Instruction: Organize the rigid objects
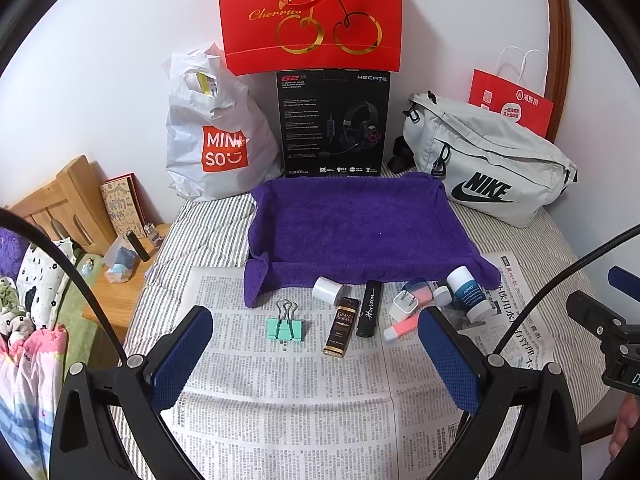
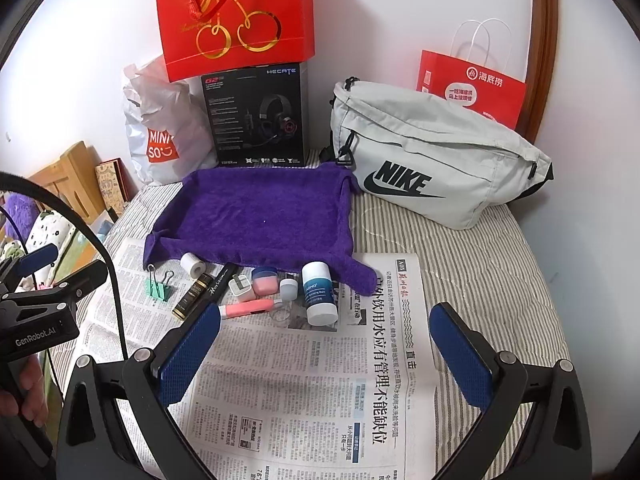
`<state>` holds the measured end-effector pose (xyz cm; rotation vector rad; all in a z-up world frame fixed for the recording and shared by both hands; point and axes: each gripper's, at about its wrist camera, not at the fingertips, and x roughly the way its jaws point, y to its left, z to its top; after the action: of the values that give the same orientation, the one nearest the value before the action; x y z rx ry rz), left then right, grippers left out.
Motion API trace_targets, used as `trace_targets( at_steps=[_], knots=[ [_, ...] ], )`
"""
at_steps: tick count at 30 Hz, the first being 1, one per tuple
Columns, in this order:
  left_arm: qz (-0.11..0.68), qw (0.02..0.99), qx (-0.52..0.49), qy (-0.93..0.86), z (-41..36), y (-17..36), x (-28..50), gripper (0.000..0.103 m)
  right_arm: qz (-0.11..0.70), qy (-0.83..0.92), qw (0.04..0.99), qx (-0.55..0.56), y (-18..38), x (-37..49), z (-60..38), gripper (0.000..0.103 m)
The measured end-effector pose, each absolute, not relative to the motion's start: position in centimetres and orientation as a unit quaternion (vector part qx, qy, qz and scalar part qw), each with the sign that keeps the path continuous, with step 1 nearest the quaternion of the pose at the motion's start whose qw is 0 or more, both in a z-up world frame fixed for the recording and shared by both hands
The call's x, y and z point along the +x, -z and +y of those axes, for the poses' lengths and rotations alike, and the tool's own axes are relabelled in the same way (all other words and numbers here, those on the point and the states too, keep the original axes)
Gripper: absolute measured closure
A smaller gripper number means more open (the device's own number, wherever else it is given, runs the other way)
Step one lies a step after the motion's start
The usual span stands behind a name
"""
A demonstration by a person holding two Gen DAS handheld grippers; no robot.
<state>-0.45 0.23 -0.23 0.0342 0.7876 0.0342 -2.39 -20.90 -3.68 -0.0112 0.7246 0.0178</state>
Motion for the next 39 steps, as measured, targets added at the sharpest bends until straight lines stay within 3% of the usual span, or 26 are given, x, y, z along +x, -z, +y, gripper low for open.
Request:
trace_targets(
  at_steps=[39],
  knots=[
    [0.388,0.921,0.029,-0.022,0.13,-0.07,-0.88,0.0,0.352,-0.006,0.936,-0.004,3.61,-2.94,-21.18,0.0]
  ],
)
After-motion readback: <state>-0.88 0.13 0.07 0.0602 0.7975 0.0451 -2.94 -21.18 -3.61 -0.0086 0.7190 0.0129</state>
